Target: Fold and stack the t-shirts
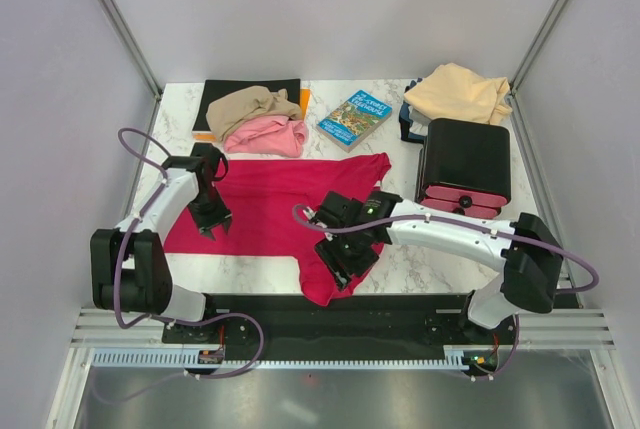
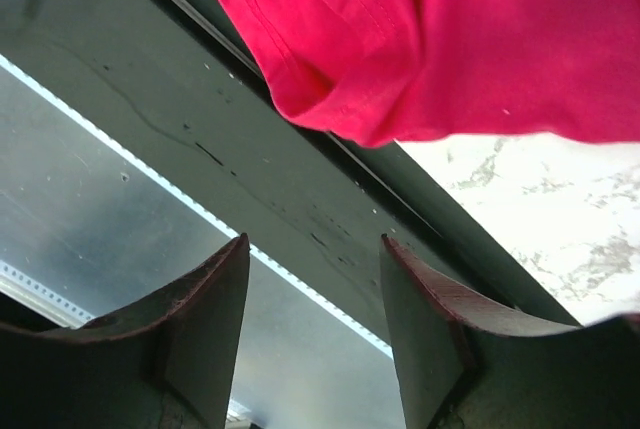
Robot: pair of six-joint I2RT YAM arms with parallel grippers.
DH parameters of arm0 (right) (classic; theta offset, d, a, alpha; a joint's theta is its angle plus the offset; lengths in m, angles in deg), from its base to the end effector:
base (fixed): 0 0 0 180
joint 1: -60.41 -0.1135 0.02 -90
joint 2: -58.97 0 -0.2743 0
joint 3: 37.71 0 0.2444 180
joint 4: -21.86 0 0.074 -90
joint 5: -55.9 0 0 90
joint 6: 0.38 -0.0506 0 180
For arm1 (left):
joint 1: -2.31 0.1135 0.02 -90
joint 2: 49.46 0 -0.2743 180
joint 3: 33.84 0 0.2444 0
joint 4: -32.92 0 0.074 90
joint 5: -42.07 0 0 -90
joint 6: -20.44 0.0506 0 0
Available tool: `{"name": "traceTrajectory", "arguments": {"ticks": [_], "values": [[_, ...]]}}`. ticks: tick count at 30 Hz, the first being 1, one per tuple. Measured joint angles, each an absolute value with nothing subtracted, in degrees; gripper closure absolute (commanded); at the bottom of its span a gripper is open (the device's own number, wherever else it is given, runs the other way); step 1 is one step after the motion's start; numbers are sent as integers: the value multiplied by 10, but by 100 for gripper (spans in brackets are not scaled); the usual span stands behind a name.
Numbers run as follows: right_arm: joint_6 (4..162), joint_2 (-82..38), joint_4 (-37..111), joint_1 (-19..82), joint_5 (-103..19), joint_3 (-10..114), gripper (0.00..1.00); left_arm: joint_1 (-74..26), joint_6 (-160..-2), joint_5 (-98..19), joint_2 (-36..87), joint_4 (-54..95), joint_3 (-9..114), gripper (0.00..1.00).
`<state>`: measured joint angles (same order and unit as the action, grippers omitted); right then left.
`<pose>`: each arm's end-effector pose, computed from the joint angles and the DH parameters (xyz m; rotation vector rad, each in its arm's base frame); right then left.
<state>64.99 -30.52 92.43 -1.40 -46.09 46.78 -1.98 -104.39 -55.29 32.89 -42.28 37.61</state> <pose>0.1286 0.2622 0.2469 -1.0143 2.8880 0.4996 0.2318 -0.0109 0.2152 -0.8047 2.9222 0.1491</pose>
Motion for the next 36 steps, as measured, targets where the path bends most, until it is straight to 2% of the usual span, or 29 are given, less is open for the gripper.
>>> {"name": "traceTrajectory", "arguments": {"ticks": [12,26,36], "values": [[612,-385,847,-31,-419,453,38,-15,-1029,-564,313,-425,376,58],[598,-451,834,-50,-381,465,38,0,-1010,-570,313,-425,377,58],[589,-460,854,-54,-381,544,38,10,-999,-568,313,-424,380,59]]}}
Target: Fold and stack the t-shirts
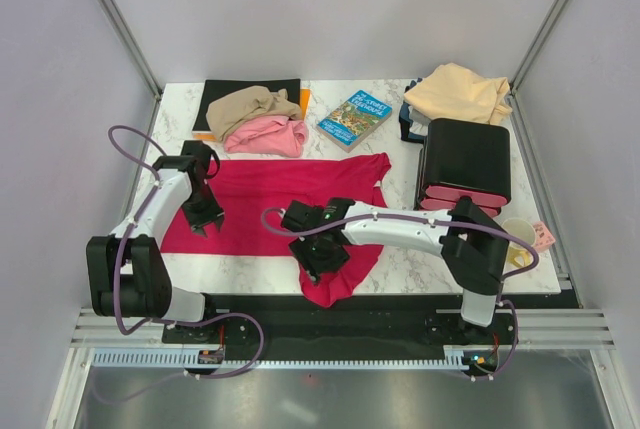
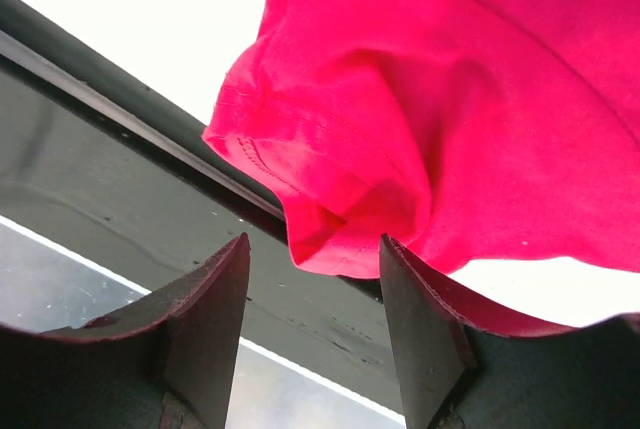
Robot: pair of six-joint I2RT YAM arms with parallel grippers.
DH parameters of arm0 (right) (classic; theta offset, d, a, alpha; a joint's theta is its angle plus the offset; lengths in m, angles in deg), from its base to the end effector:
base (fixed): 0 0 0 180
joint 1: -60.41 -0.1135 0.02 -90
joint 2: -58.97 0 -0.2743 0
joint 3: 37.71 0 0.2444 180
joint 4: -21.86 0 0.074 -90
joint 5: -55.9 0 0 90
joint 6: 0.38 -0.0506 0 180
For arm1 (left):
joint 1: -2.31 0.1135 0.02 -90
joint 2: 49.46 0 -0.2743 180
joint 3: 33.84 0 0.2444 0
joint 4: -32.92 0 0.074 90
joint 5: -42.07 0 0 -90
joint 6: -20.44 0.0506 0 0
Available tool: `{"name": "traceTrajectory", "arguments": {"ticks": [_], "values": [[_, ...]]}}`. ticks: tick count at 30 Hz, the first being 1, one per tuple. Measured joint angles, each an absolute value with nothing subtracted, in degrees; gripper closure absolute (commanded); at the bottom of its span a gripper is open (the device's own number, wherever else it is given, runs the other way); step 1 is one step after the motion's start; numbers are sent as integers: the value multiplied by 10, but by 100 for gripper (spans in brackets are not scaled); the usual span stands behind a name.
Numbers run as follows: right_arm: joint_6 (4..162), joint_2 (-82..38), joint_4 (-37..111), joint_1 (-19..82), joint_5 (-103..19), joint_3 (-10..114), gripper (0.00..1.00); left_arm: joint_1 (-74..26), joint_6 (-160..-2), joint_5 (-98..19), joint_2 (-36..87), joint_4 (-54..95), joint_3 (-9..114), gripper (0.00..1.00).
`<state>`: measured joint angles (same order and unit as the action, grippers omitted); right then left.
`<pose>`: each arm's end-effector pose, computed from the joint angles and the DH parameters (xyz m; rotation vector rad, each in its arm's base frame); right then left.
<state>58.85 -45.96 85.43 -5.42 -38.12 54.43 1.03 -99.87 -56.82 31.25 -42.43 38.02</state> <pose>0.1435 0.3284 0.2035 -0.9207 2.8726 0.3398 0.2299 0.0027 0.2232 -0.7625 2.8981 0.1828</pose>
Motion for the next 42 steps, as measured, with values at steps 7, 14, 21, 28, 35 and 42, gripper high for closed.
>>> {"name": "traceTrajectory", "arguments": {"ticks": [7,14,21,28,35,42], "values": [[584,-488,892,-67,-367,552,38,13,-993,-567,313,-423,399,59],[574,-487,914,-74,-347,545,38,15,-990,-564,313,-422,400,59],[569,-487,928,-81,-325,538,39,15,-990,-563,313,-422,400,59],[566,-487,930,-86,-319,538,39,15,-990,-563,313,-421,400,59],[565,-487,941,-87,-286,535,39,15,-990,-563,313,-420,400,59],[564,-486,953,-84,-263,532,39,15,-990,-554,314,-420,400,59]]}}
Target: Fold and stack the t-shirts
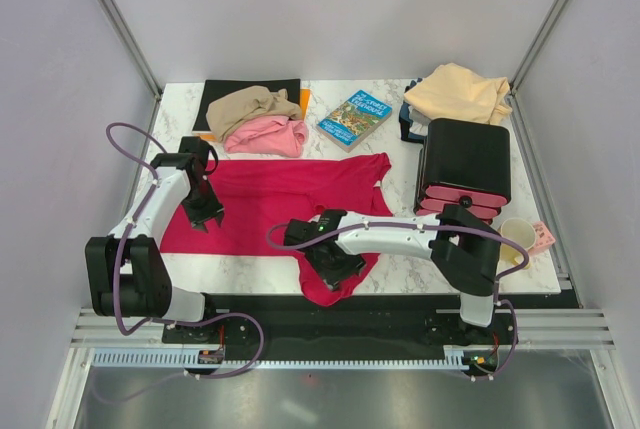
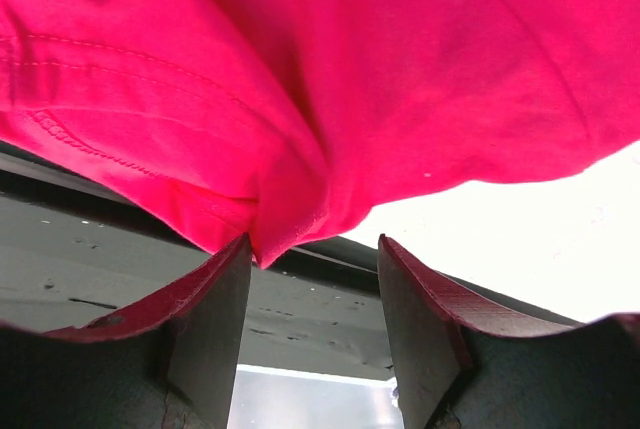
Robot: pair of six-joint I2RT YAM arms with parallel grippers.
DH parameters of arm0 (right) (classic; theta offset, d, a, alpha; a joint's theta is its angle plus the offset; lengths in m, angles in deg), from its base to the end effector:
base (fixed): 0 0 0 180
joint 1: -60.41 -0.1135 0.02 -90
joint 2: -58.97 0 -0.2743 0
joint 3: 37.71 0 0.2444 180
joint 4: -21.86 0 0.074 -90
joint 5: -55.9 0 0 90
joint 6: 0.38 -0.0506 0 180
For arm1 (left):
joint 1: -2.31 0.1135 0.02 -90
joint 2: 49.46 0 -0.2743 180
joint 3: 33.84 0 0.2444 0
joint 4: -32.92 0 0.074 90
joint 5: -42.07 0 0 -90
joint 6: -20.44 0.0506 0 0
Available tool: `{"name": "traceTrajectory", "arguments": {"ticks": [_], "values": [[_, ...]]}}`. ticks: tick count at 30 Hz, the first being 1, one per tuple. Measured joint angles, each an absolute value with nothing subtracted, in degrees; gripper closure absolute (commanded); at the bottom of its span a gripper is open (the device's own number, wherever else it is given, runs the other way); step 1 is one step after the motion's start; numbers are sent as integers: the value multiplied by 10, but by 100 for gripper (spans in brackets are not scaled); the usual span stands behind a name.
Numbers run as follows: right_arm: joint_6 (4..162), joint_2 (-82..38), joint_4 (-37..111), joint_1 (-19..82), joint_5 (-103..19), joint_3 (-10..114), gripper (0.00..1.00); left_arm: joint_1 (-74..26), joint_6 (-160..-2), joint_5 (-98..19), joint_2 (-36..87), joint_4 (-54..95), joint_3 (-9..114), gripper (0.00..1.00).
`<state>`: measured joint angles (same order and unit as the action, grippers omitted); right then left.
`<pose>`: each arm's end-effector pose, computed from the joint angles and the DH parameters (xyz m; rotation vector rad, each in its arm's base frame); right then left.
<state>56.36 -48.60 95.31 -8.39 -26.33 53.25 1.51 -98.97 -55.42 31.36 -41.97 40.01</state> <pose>0.1282 0.3116 0.1810 -0.9261 2.8892 -0.1308 0.2365 0.0033 0.2317 -0.7467 2.8723 0.1325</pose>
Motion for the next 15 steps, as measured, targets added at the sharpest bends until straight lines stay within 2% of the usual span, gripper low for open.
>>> {"name": "traceTrajectory", "arguments": {"ticks": [15], "values": [[564,-464,977,-74,-264,584,39,16,-986,-548,314,-419,400,59]]}}
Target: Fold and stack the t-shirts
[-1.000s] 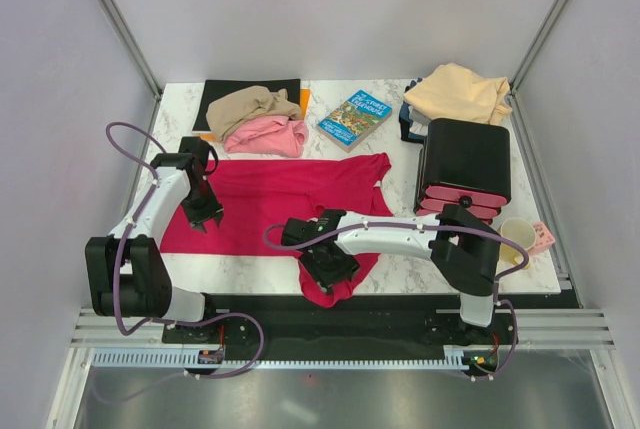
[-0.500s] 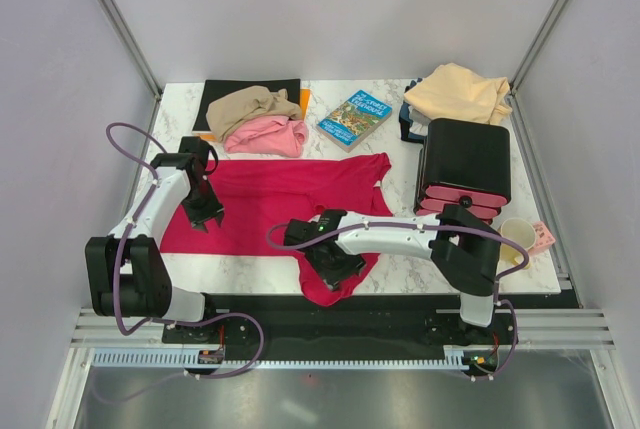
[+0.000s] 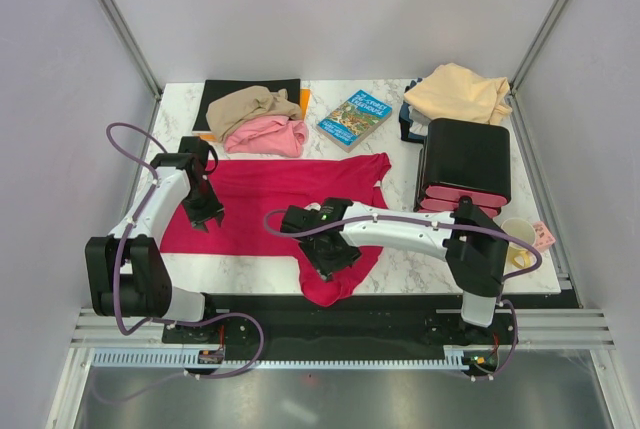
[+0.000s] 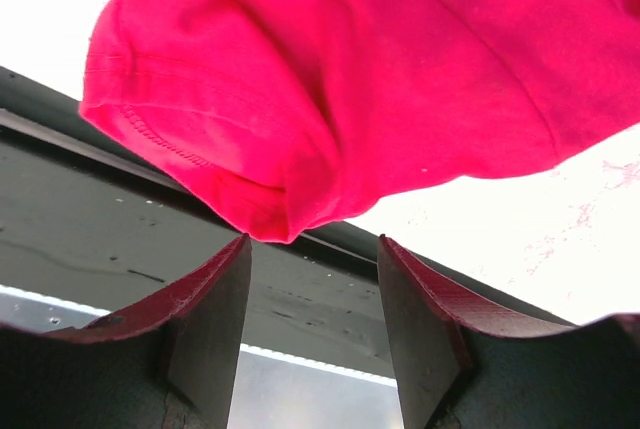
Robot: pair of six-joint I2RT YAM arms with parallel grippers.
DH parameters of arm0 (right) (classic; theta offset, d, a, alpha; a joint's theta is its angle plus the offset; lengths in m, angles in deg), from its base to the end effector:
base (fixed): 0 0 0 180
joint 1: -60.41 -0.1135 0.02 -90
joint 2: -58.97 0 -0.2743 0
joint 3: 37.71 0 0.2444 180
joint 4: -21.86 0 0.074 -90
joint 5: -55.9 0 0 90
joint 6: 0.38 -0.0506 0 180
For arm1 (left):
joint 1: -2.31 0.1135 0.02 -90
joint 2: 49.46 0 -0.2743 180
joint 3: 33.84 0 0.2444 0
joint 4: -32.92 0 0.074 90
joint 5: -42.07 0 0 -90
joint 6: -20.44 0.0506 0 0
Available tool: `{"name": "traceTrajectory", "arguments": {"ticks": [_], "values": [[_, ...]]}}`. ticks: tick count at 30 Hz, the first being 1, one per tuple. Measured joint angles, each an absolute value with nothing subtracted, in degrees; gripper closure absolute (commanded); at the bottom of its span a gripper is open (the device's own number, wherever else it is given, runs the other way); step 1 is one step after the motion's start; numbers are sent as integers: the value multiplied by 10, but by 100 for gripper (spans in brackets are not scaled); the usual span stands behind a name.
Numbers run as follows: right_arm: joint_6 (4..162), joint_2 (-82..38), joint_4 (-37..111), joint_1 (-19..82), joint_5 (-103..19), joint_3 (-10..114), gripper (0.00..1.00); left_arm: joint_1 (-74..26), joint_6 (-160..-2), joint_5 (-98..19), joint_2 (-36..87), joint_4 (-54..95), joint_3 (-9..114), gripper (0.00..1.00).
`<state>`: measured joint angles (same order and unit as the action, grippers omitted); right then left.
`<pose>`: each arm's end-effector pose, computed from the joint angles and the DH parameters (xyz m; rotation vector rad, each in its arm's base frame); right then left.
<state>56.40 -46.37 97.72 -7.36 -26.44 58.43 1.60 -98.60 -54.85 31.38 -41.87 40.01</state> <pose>0.1366 0.3164 0.2153 -0.8778 2.8516 -0.0278 0.2367 0.0032 0.2316 -0.7393 2.8763 0.1188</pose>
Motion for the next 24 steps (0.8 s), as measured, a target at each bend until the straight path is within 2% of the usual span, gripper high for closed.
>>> {"name": "traceTrajectory", "arguments": {"ticks": [10,18,24], "values": [[568,-465,972,-74,-300,584,39,16,-986,-548,314,-411,400,60],[568,-471,958,-74,-313,535,39,16,-986,-549,322,-409,400,60],[569,-481,943,-74,-318,516,44,17,-986,-551,322,-409,400,60]]}}
